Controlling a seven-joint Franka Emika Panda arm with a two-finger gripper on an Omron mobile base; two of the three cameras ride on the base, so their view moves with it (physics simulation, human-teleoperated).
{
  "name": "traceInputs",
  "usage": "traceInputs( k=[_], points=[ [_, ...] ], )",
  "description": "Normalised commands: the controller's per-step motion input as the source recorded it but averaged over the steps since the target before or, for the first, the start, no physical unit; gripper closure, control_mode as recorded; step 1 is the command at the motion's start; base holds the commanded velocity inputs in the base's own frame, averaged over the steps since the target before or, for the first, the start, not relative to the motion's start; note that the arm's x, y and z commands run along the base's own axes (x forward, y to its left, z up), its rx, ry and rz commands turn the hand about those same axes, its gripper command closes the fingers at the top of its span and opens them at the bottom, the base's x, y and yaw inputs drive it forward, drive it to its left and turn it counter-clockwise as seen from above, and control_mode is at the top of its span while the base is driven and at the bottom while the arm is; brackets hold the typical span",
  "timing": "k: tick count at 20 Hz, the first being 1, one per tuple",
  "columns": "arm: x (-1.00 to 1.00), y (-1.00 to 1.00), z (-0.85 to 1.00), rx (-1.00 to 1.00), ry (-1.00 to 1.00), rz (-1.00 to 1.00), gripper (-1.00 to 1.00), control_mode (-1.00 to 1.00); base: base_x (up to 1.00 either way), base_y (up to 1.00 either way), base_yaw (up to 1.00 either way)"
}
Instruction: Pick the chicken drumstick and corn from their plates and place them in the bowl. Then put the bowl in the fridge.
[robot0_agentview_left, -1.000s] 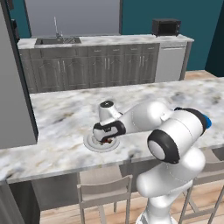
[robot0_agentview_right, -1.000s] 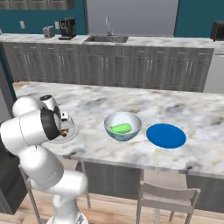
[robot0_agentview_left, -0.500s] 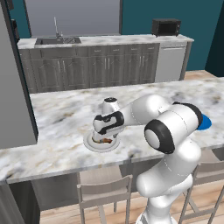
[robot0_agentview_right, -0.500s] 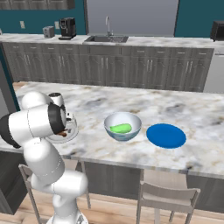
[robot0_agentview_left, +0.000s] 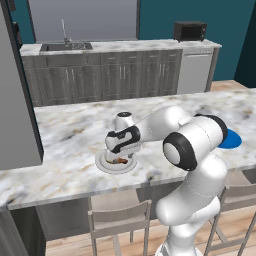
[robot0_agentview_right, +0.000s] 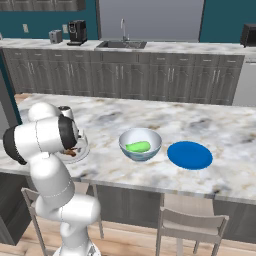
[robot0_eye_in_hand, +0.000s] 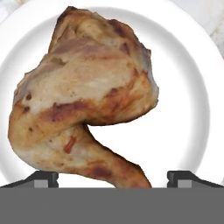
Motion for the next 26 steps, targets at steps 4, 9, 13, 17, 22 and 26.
traceInputs(
  k=[4, 9, 13, 17, 22, 26],
  points=[
    [-0.01, 0.08, -0.06, 0.00, -0.02, 0.00, -1.00, -1.00, 0.00, 0.00, 0.00],
    [0.09, 0.00, -0.03, 0.00, 0.00, 0.01, -1.00, -1.00, 0.00, 0.00, 0.00],
    [0.00, 0.00, -0.12, 0.00, 0.00, 0.11, -1.00, -1.00, 0.00, 0.00, 0.00],
    [-0.03, 0.00, -0.07, 0.00, 0.00, 0.12, -1.00, -1.00, 0.00, 0.00, 0.00],
    [-0.11, 0.00, 0.00, 0.00, -0.02, 0.16, -1.00, -1.00, 0.00, 0.00, 0.00],
    [-0.10, -0.01, 0.00, 0.00, 0.00, 0.13, -1.00, -1.00, 0.00, 0.00, 0.00]
  ],
)
